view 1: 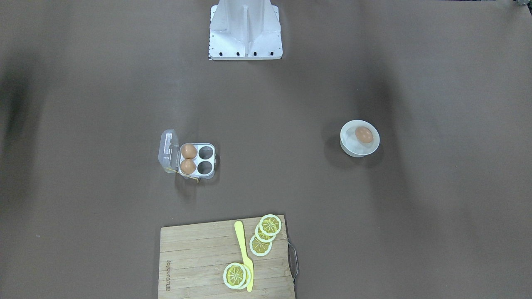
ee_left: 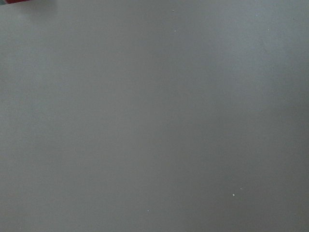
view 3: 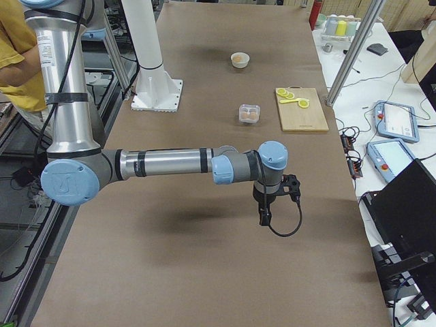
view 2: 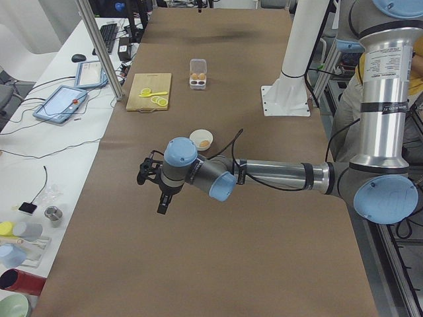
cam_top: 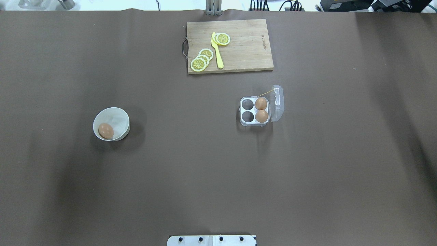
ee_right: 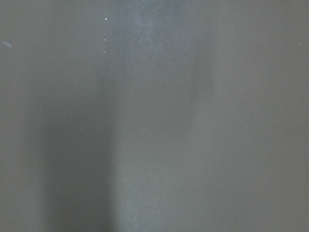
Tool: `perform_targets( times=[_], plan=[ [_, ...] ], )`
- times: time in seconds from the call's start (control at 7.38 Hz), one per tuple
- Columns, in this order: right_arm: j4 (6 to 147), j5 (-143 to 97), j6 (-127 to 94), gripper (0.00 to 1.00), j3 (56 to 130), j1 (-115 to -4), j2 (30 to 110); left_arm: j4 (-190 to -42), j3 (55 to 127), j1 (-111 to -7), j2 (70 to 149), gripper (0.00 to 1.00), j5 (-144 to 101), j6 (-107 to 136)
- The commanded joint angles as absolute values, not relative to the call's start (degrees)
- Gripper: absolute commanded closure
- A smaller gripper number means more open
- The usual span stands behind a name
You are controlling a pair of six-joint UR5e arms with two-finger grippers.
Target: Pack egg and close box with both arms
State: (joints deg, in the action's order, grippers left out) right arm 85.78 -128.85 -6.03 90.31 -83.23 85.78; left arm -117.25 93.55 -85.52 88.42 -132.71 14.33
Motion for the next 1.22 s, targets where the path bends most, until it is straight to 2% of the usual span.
perform_targets(
  times=[0.0, 0.54, 1.08],
  plan=[
    [85.8, -128.8, -6.0, 0.0, 90.4, -83.2, 85.8, -117.4, 93.7, -85.9, 88.4, 0.03, -132.7, 14.9],
    [85.8, -128.8, -6.1, 0.0, 90.6, -83.2, 85.8, -117.4, 94.8, -85.9, 88.7, 0.03, -132.8, 15.1],
    [85.8, -128.8, -6.0, 0.0, 90.5, -83.2, 85.9, -117.1, 100.0, -85.3, 89.4, 0.03, -137.8, 18.6]
  ],
)
